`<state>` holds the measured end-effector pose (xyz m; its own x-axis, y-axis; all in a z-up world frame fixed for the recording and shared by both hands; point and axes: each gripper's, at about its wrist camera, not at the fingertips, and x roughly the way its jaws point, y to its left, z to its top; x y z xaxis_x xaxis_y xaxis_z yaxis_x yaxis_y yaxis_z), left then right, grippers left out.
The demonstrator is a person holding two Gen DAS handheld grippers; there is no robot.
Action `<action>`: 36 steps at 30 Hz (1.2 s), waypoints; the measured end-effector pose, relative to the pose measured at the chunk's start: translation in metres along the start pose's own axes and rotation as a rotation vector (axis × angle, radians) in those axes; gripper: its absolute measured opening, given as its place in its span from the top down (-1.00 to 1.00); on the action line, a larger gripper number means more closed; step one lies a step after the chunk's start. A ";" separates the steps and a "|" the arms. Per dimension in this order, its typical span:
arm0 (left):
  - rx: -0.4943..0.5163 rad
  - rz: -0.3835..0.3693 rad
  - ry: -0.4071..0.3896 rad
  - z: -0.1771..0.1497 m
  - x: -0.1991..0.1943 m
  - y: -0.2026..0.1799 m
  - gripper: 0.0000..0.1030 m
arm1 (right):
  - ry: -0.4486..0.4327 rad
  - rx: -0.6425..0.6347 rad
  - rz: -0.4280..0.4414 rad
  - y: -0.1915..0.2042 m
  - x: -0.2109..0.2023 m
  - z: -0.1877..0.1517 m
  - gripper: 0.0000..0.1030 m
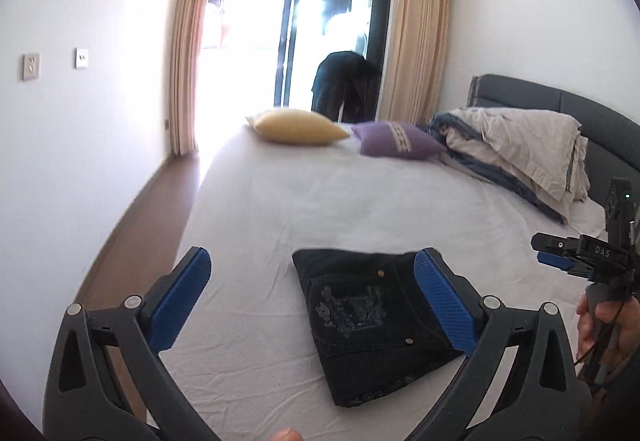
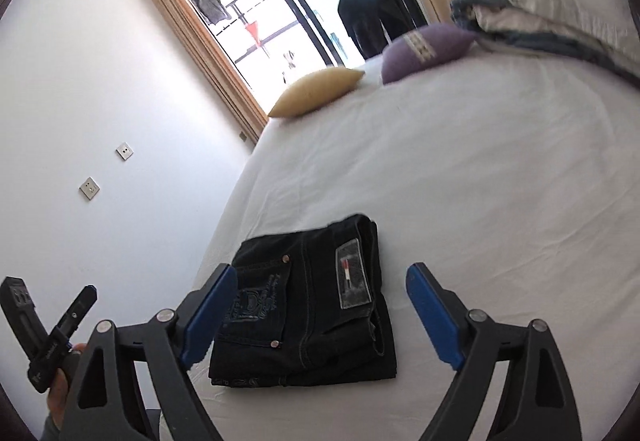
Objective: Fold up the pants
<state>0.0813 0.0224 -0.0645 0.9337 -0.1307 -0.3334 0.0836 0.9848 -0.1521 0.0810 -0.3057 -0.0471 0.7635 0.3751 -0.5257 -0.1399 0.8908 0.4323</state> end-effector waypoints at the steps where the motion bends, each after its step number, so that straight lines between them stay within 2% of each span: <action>1: 0.010 0.004 -0.046 0.006 -0.020 -0.007 -1.00 | -0.057 -0.037 -0.003 0.014 -0.017 0.002 -1.00; 4: 0.053 0.012 -0.171 0.019 -0.079 -0.026 -1.00 | -0.216 -0.142 0.025 0.049 -0.069 0.008 -1.00; 5: 0.048 0.011 -0.186 0.021 -0.093 -0.029 -1.00 | -0.257 -0.173 0.037 0.060 -0.082 0.009 -1.00; 6: 0.034 0.013 -0.164 0.024 -0.103 -0.032 -1.00 | -0.287 -0.198 0.038 0.071 -0.095 0.010 -1.00; 7: 0.019 0.014 -0.109 0.026 -0.106 -0.034 -1.00 | -0.298 -0.222 0.036 0.082 -0.102 0.011 -1.00; 10: -0.009 0.012 0.070 0.023 -0.106 -0.041 -1.00 | -0.273 -0.271 -0.014 0.107 -0.122 0.009 -1.00; 14: -0.025 0.064 0.222 -0.002 -0.103 -0.051 -1.00 | -0.187 -0.316 -0.105 0.120 -0.139 -0.004 -1.00; 16: -0.040 0.120 0.310 -0.015 -0.095 -0.055 -1.00 | -0.148 -0.327 -0.169 0.122 -0.141 -0.011 -1.00; 19: -0.059 0.132 0.397 -0.032 -0.085 -0.058 -1.00 | -0.099 -0.329 -0.226 0.121 -0.142 -0.023 -1.00; 27: -0.040 0.123 0.431 -0.040 -0.077 -0.068 -1.00 | -0.022 -0.284 -0.294 0.117 -0.136 -0.042 -1.00; 36: -0.026 0.141 0.451 -0.040 -0.054 -0.064 -1.00 | 0.045 -0.250 -0.305 0.113 -0.121 -0.051 -1.00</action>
<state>0.0118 -0.0387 -0.0742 0.6903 -0.0383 -0.7225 -0.0469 0.9941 -0.0975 -0.0588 -0.2374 0.0281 0.7658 0.0894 -0.6368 -0.0644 0.9960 0.0624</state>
